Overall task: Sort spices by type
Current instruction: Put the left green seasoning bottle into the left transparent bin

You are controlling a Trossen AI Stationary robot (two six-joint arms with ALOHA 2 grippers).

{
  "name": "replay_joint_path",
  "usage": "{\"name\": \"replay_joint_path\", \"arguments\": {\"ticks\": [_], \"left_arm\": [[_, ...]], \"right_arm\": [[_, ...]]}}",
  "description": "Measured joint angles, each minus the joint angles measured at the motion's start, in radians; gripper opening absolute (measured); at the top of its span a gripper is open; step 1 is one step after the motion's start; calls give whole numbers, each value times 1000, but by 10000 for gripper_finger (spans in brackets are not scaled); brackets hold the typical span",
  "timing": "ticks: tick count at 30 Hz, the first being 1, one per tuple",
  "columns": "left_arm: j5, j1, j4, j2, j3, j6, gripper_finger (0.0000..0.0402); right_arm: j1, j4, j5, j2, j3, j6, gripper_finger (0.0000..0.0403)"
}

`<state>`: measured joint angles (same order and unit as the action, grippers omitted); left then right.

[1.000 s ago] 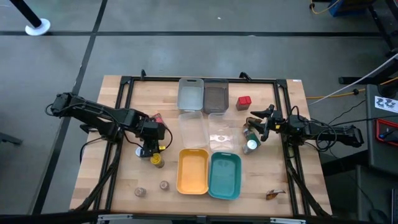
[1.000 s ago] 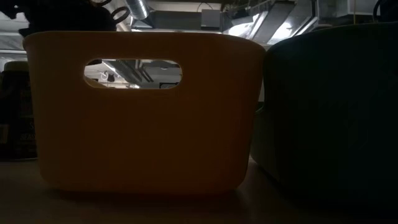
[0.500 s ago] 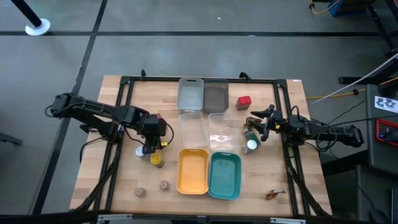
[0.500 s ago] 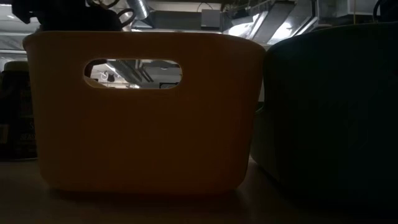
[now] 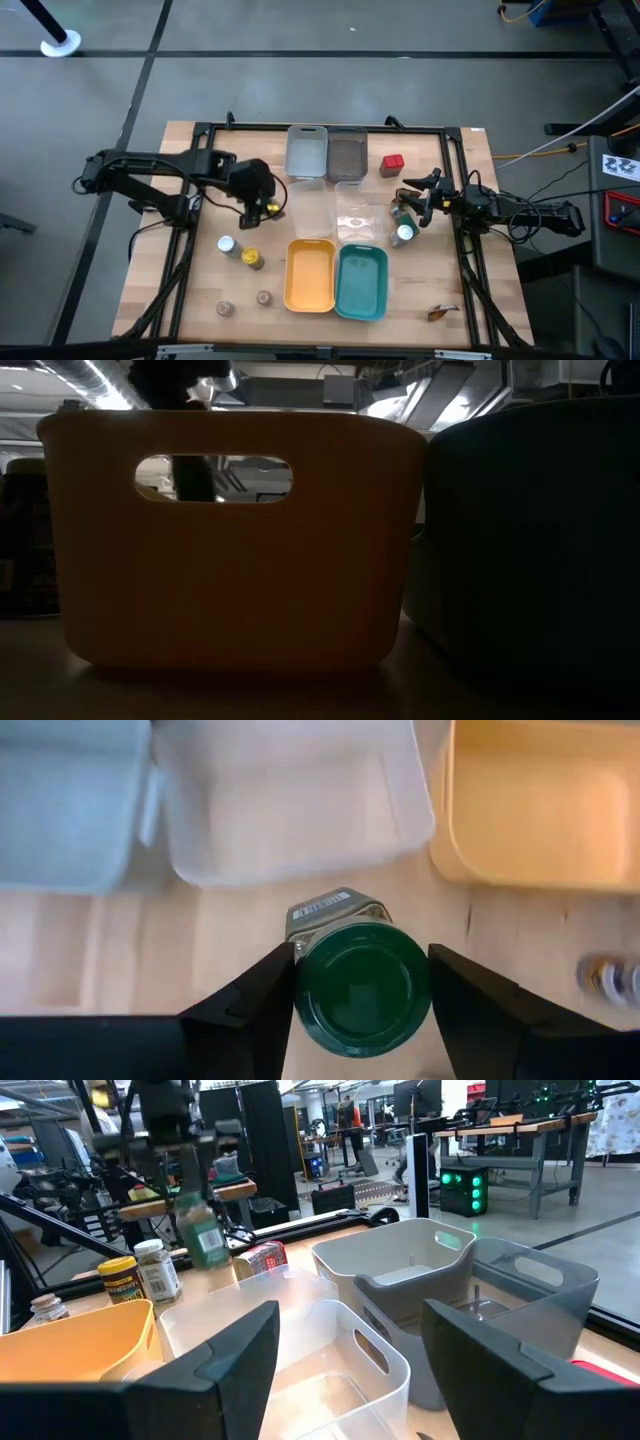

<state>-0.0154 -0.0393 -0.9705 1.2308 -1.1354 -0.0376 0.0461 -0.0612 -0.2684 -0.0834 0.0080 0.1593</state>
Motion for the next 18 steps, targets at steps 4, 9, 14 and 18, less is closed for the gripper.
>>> {"name": "replay_joint_path", "arguments": {"ticks": [4,9,14,18], "left_arm": [[0,-39,67,0,-22,41,192],[1,-85,159,13,-22,78,193],[18,-125,198,74,-22,123,193],[49,-152,205,150,-22,159,193]], "right_arm": [[0,0,0,0,0,0,243],[0,0,0,0,0,0,243],[0,0,0,0,0,0,243],[0,0,0,0,0,0,243]]}}
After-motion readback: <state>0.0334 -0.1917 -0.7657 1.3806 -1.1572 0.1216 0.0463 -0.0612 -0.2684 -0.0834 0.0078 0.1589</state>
